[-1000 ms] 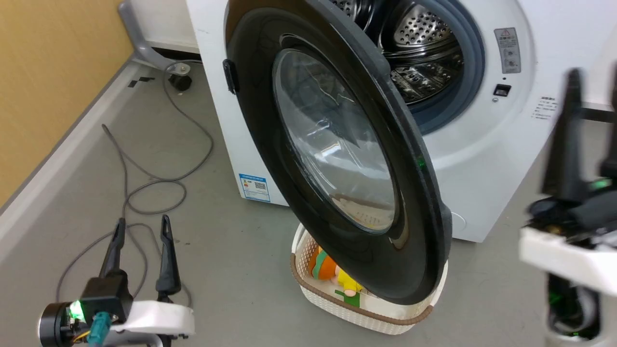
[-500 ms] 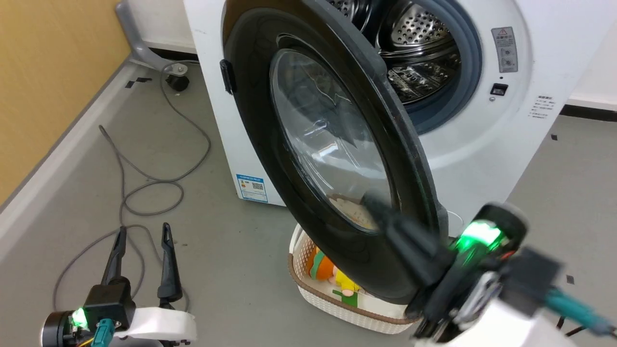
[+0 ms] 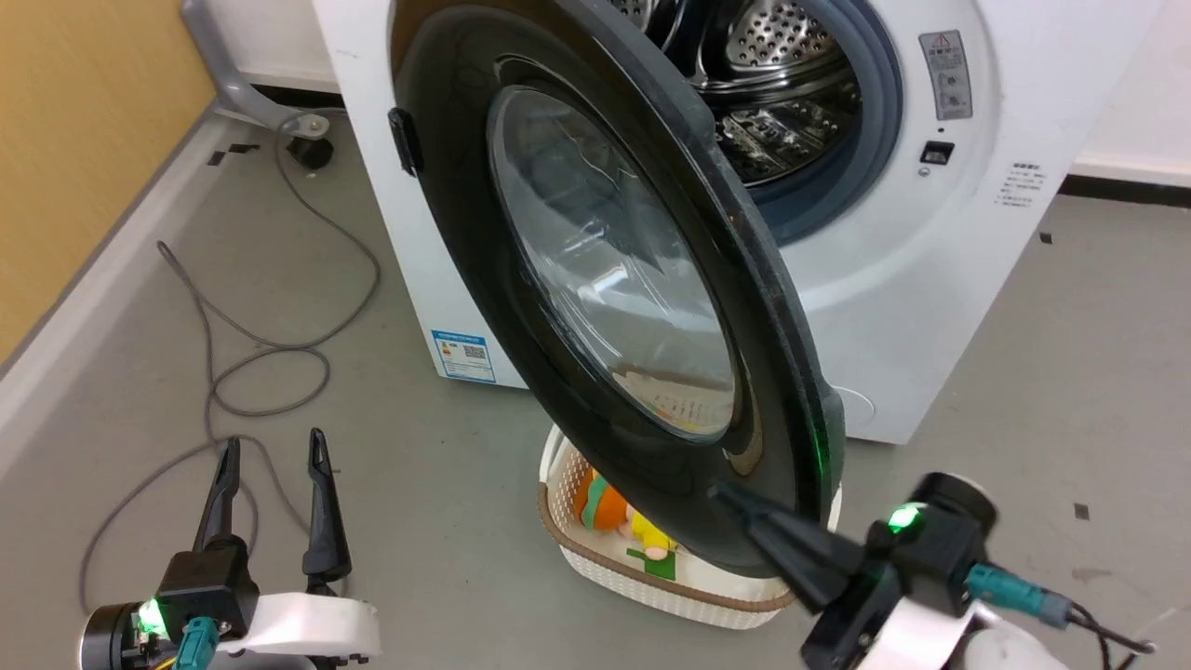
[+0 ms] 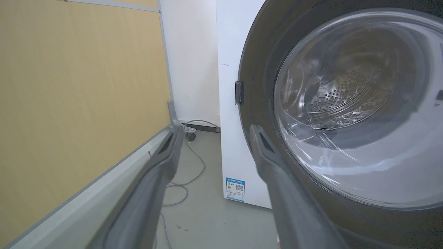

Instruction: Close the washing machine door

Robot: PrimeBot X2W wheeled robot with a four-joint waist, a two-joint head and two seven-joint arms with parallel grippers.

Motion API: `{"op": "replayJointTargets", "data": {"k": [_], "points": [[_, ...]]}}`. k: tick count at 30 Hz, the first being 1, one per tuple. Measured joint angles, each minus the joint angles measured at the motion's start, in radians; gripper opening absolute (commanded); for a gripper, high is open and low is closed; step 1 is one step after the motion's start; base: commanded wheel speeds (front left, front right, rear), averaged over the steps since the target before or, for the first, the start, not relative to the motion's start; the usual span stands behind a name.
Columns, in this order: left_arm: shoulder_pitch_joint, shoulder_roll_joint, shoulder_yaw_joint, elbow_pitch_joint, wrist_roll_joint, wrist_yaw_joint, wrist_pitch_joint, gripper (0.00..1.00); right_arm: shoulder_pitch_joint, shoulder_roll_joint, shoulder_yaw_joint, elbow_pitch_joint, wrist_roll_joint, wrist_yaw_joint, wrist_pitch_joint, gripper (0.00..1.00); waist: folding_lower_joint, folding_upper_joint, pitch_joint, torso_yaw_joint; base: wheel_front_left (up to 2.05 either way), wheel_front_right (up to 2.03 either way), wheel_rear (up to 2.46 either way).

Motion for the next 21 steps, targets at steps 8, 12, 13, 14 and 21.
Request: {"op": "replayJointTargets", "data": {"k": [8, 12, 13, 14, 21], "points": [[-0.006, -0.018, -0.005, -0.006, 0.030, -0.017, 0.000, 1.00, 0.014, 0.024, -0.108, 0.105, -0.035, 0.002, -0.004, 0.00, 0.0000, 0.0000, 0.035, -0.016, 0.00, 0.00, 0.00], [-0.023, -0.027, -0.006, -0.009, 0.032, -0.022, 0.000, 1.00, 0.009, 0.044, -0.178, 0.139, -0.053, 0.002, -0.011, 0.00, 0.0000, 0.0000, 0.058, -0.019, 0.00, 0.00, 0.00], [-0.028, -0.028, -0.006, -0.010, 0.032, -0.026, 0.000, 1.00, 0.005, 0.048, -0.198, 0.149, -0.063, 0.002, -0.012, 0.00, 0.0000, 0.0000, 0.065, -0.020, 0.00, 0.00, 0.00], [-0.032, -0.030, -0.006, -0.010, 0.032, -0.026, 0.000, 1.00, -0.002, 0.055, -0.220, 0.160, -0.065, 0.002, -0.015, 0.00, 0.0000, 0.0000, 0.073, -0.021, 0.00, 0.00, 0.00], [-0.074, -0.039, -0.015, -0.016, 0.038, -0.036, 0.000, 1.00, -0.103, 0.085, -0.339, 0.251, -0.096, 0.002, -0.022, 0.00, 0.0000, 0.0000, 0.132, -0.018, 0.00, 0.00, 0.00]]}}
